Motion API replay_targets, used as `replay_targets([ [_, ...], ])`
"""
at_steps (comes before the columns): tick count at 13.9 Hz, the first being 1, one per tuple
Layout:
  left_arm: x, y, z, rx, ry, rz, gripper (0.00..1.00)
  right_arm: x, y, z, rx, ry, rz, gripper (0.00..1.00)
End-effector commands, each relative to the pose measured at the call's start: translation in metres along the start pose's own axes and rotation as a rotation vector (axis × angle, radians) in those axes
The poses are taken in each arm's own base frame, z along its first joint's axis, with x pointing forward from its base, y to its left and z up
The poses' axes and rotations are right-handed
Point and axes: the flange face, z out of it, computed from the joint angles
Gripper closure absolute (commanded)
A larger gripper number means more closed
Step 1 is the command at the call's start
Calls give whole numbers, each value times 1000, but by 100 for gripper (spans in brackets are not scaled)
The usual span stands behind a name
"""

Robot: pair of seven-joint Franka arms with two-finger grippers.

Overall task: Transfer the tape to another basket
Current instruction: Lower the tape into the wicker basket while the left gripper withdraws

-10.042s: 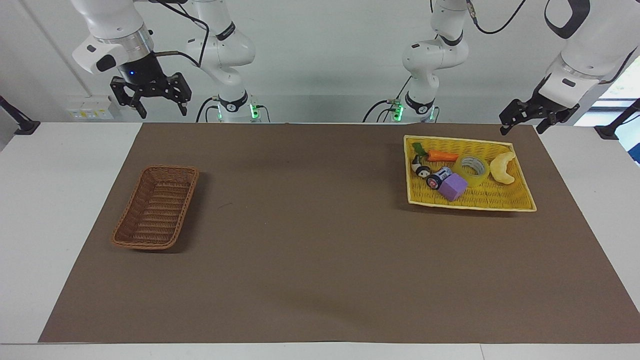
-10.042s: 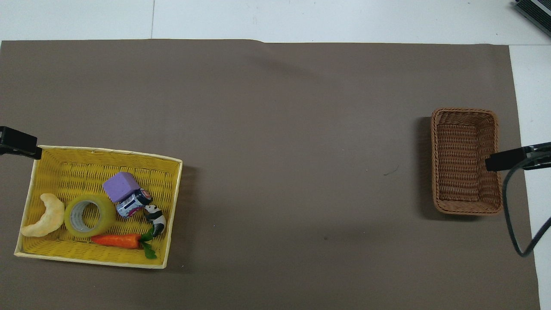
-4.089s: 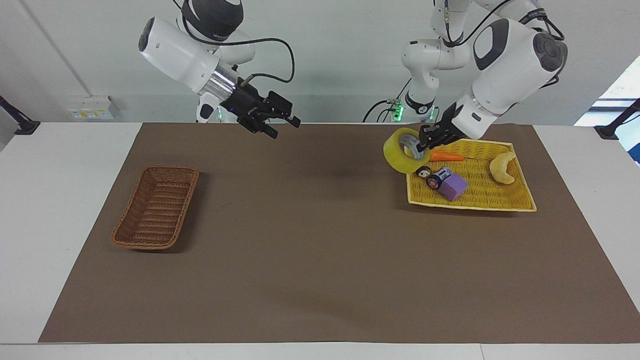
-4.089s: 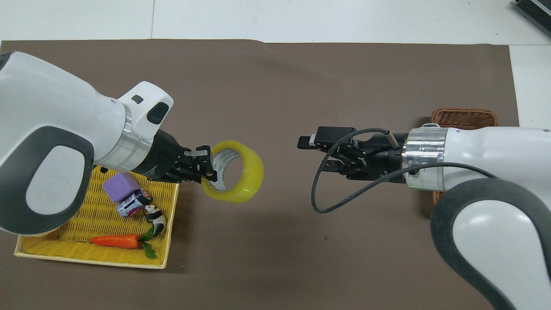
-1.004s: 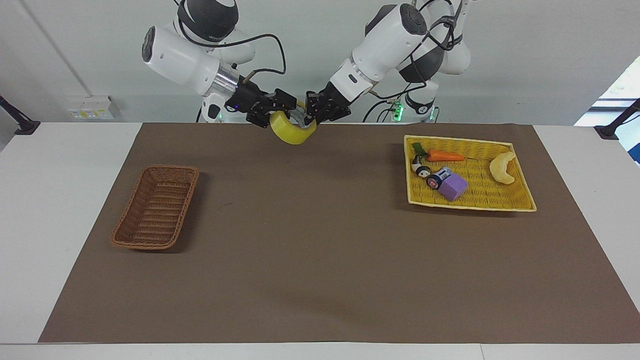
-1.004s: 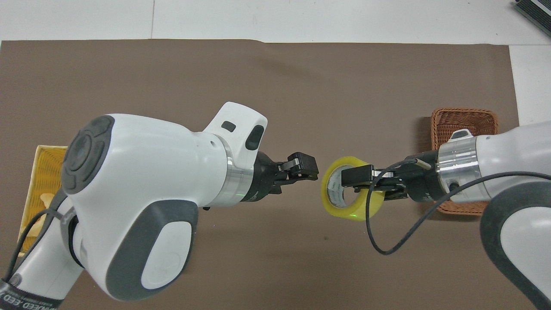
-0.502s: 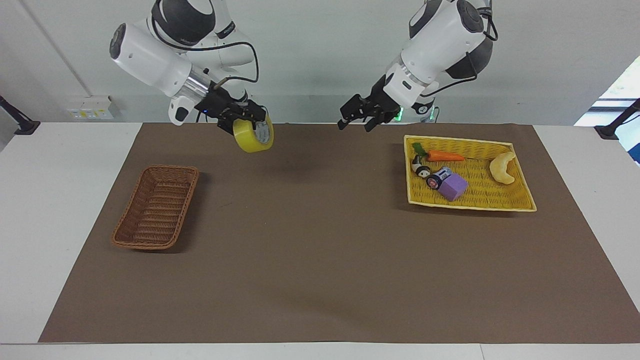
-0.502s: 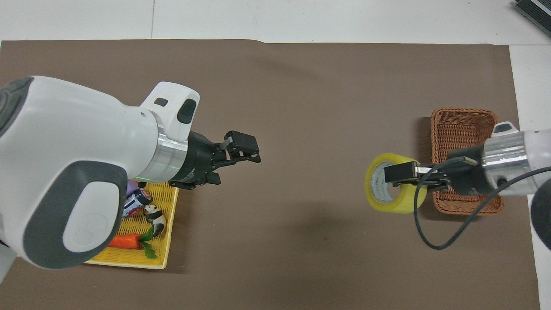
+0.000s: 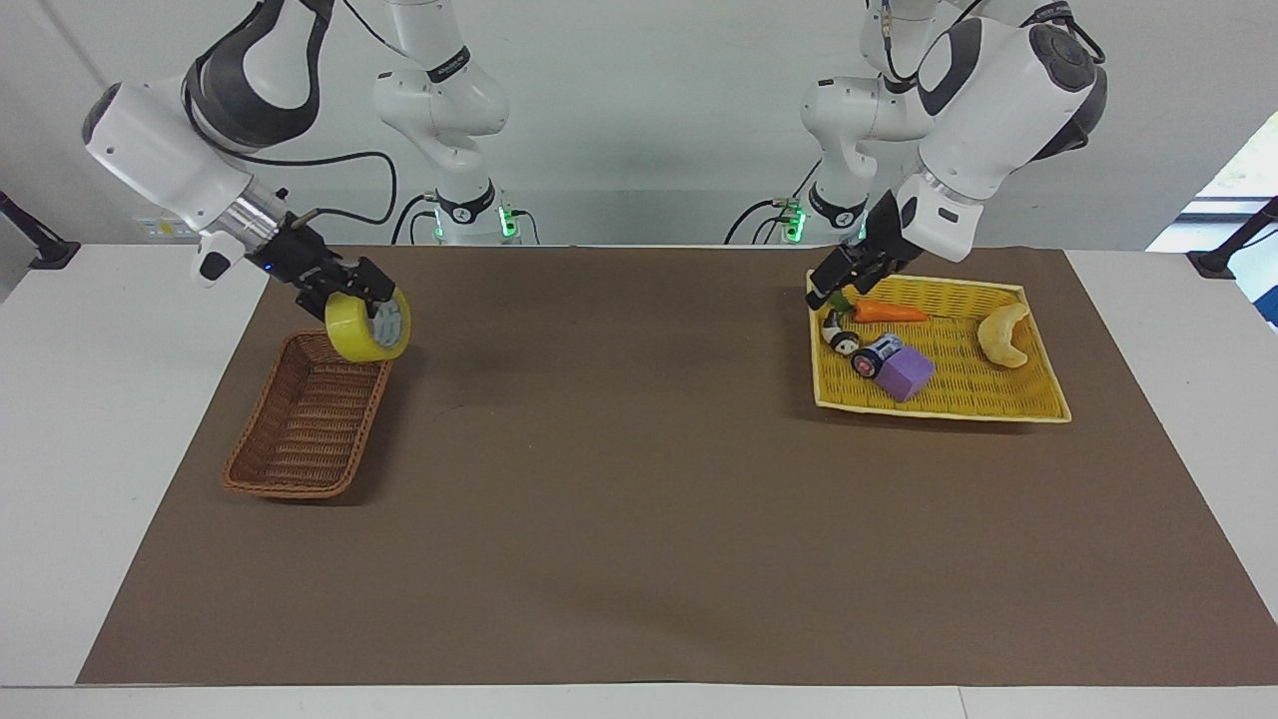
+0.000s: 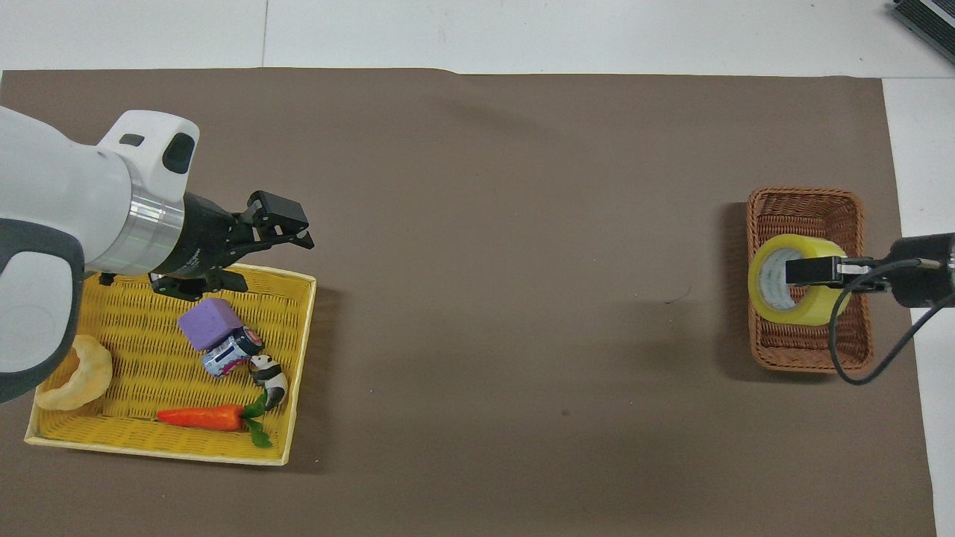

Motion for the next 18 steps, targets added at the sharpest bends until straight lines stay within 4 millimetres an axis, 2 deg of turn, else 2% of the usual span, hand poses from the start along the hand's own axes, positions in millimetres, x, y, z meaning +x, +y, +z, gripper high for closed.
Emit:
replay_targets([
  [1,24,-35,-14,89,36,142,0,15,35,13,-112,13,-76,100],
  [3,45,-74,-31,106,45,232,0,24,39,15,-243,13,-145,100],
  [5,52,-88,-59,166,71,316,0,36,50,25,-384,-26,-254,100],
  [7,55,-96,-74,237,73,389,0,42,58,32,-444,-44,-360,100],
  [9,50,-103,-75,280,17,467,0,45,48,39,-534,-101,-448,100],
  [11,51,-109,-84,344,-26,485,0,50,27,48,-648,-150,-541,100],
  [15,50,-119,-98,353,-52,521,0,55,-2,58,-840,-233,-694,100],
  [17,55,-131,-102,328,-46,480,0,56,-5,57,-930,-270,-770,100],
  [18,55,-132,-101,314,-47,476,0,55,-6,64,-949,-299,-809,100],
])
